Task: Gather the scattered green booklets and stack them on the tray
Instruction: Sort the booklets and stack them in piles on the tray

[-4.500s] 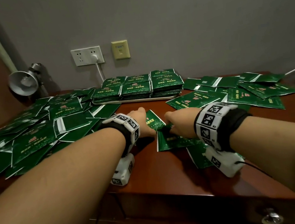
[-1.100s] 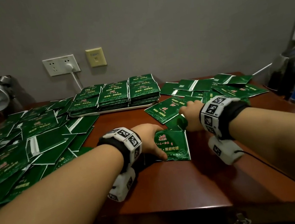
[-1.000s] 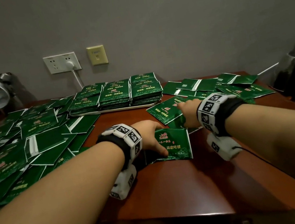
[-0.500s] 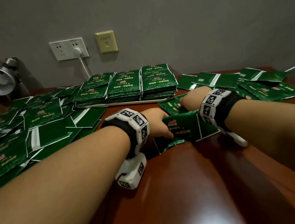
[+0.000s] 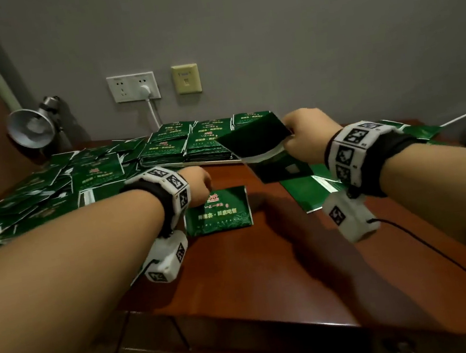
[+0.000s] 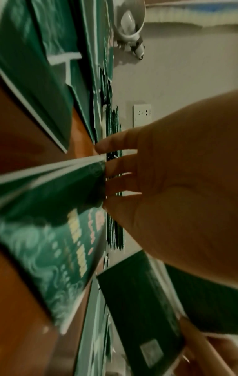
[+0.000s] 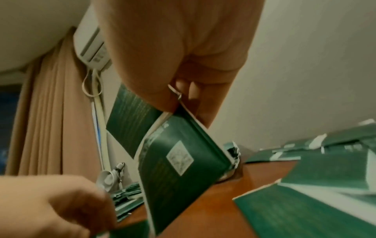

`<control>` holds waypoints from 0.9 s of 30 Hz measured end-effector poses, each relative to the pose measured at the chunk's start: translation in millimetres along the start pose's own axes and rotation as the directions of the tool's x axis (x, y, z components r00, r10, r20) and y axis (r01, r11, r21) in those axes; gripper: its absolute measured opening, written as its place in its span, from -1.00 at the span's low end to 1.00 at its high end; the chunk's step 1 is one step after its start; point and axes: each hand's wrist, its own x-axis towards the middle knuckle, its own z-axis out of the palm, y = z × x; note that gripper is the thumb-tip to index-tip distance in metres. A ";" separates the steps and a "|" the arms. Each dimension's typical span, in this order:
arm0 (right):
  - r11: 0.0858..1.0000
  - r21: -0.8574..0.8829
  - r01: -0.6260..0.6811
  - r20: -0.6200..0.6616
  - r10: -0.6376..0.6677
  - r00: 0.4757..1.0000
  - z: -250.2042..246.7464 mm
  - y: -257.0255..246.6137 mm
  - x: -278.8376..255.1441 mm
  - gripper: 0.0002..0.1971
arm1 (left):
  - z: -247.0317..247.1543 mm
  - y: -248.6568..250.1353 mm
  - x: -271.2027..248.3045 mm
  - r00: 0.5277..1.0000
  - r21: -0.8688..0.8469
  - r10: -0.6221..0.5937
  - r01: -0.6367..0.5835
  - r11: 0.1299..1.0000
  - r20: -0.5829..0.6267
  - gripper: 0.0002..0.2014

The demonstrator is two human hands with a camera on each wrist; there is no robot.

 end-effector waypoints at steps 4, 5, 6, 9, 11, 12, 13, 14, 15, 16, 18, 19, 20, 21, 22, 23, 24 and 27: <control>0.973 0.211 -0.098 0.112 0.076 0.991 8.2 -5.9 -4.1 -0.87 | 14.7 -9.1 -4.4 1.000 0.070 -0.018 0.017 0.997 0.014 -0.73; 0.978 0.178 -0.110 0.132 0.087 0.987 12.0 -4.3 -2.8 -0.85 | 17.1 -9.6 -4.9 1.000 0.085 -0.011 0.009 0.996 0.021 -0.70; 0.987 0.117 -0.115 0.146 0.097 0.984 15.8 -2.9 -2.4 -0.82 | 19.4 -9.7 -4.9 1.000 0.093 -0.008 0.005 0.996 0.029 -0.65; 0.990 -0.111 -0.087 0.243 0.112 0.964 28.3 0.8 -3.2 -0.66 | 24.6 -7.8 -4.5 0.998 0.033 0.021 -0.024 0.999 0.066 -0.41; 0.981 -0.194 -0.011 0.341 0.078 0.937 34.2 2.8 -6.7 -0.55 | 25.3 -3.6 -5.1 0.992 -0.031 0.074 -0.072 0.997 0.104 -0.31; 0.973 -0.227 0.035 0.399 0.060 0.915 34.9 3.1 -9.1 -0.53 | 25.7 -1.1 -5.6 0.989 -0.022 0.083 -0.081 0.996 0.125 -0.30; 0.964 -0.256 0.079 0.456 0.048 0.889 35.7 3.6 -9.9 -0.53 | 27.0 0.5 -5.5 0.989 0.013 0.074 -0.076 0.997 0.129 -0.32; 0.955 -0.275 0.112 0.498 0.042 0.866 35.7 3.2 -10.8 -0.55 | 28.1 2.7 -6.9 0.991 0.070 0.037 -0.046 0.996 0.125 -0.34; 0.953 -0.279 0.120 0.513 0.042 0.857 36.7 3.0 -9.6 -0.57 | 29.7 3.6 -7.3 0.992 0.132 -0.017 0.001 0.991 0.124 -0.30; 0.956 -0.272 0.115 0.513 0.043 0.857 37.5 2.7 -9.1 -0.60 | 31.0 4.0 -7.8 0.988 0.186 -0.082 0.057 0.981 0.130 -0.17; 0.958 -0.268 0.101 0.490 0.045 0.871 40.6 -0.7 -8.6 -0.72 | 30.5 7.6 -13.1 0.973 0.257 -0.180 0.139 0.956 0.143 0.05; 0.956 -0.276 0.101 0.484 0.047 0.874 43.8 -3.0 -9.2 -0.82 | 29.5 9.9 -17.3 0.967 0.293 -0.206 0.157 0.943 0.148 0.08; 0.955 -0.279 0.100 0.490 0.052 0.870 48.5 -5.3 -10.4 -0.78 | 29.0 13.5 -21.9 0.962 0.329 -0.224 0.163 0.930 0.156 0.06; 0.954 -0.286 0.093 0.502 0.067 0.862 55.7 -6.0 -11.2 -0.58 | 28.9 18.1 -25.5 0.961 0.364 -0.225 0.154 0.919 0.162 0.00; 0.950 -0.302 0.083 0.515 0.089 0.853 62.2 -7.7 -13.1 -0.37 | 30.0 22.6 -28.4 0.962 0.394 -0.214 0.134 0.910 0.167 -0.07; 0.935 -0.343 0.094 0.522 0.107 0.846 68.3 -9.9 -14.6 -0.20 | 29.8 26.8 -31.4 0.961 0.410 -0.209 0.119 0.904 0.183 -0.12; 0.909 -0.398 0.128 0.526 0.112 0.843 73.0 -13.0 -16.2 -0.11 | 28.9 30.3 -32.1 0.958 0.412 -0.204 0.105 0.905 0.203 -0.18; 0.869 -0.464 0.172 0.550 0.130 0.825 76.7 -21.8 -17.5 -0.25 | 21.8 29.4 -30.5 0.958 0.360 -0.178 0.087 0.929 0.226 -0.26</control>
